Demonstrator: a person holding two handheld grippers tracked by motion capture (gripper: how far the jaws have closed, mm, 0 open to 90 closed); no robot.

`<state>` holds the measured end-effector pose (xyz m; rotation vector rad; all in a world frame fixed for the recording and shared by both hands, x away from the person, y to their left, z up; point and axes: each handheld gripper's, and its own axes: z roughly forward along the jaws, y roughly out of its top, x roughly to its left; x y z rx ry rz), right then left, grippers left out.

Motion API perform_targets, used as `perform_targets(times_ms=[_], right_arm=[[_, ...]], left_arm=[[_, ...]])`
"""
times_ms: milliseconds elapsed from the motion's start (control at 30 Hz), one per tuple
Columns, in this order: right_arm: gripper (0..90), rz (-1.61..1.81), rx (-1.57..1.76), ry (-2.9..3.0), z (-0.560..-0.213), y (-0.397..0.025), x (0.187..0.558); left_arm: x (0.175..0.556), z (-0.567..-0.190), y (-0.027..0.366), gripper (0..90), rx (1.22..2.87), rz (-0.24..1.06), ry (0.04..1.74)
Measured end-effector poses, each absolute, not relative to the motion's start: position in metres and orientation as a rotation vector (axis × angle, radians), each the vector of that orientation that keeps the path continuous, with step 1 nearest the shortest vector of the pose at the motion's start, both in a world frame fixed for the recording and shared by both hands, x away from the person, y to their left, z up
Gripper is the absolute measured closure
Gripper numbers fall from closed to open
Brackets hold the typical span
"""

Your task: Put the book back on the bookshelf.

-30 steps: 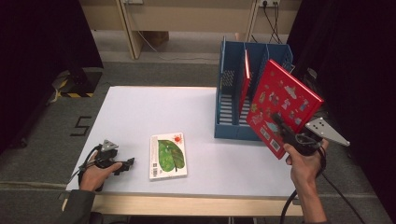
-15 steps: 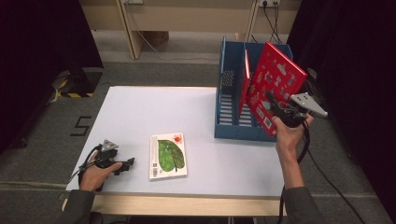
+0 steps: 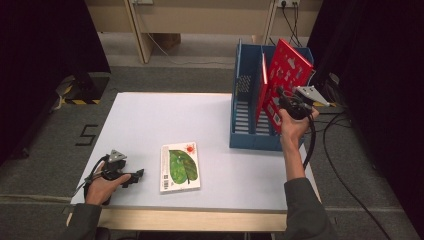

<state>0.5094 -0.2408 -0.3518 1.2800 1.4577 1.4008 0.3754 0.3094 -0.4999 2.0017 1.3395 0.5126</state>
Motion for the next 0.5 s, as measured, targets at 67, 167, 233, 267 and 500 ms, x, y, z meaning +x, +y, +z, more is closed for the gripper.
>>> perform_targets(times_ms=[67, 167, 233, 267, 500], right_arm=[[79.6, 1.389, 1.285, 1.455, -0.354, -0.239, 0.515], [79.6, 1.369, 1.289, 1.459, -0.357, -0.236, 0.524], [79.6, 1.367, 1.301, 1.457, -0.359, -0.235, 0.529], [79.5, 1.362, 1.303, 1.459, -0.361, -0.234, 0.533], [79.5, 1.312, 1.316, 1.485, -0.371, -0.227, 0.549]], left_arm=[[0.376, -0.500, 0.309, 16.1, 2.003, 0.513, 1.339], [0.375, -0.500, 0.309, 16.0, 2.003, 0.513, 1.339], [0.375, -0.500, 0.309, 16.0, 2.003, 0.514, 1.340], [0.375, -0.500, 0.309, 16.0, 2.004, 0.513, 1.340], [0.375, -0.500, 0.309, 16.0, 2.003, 0.513, 1.340]])
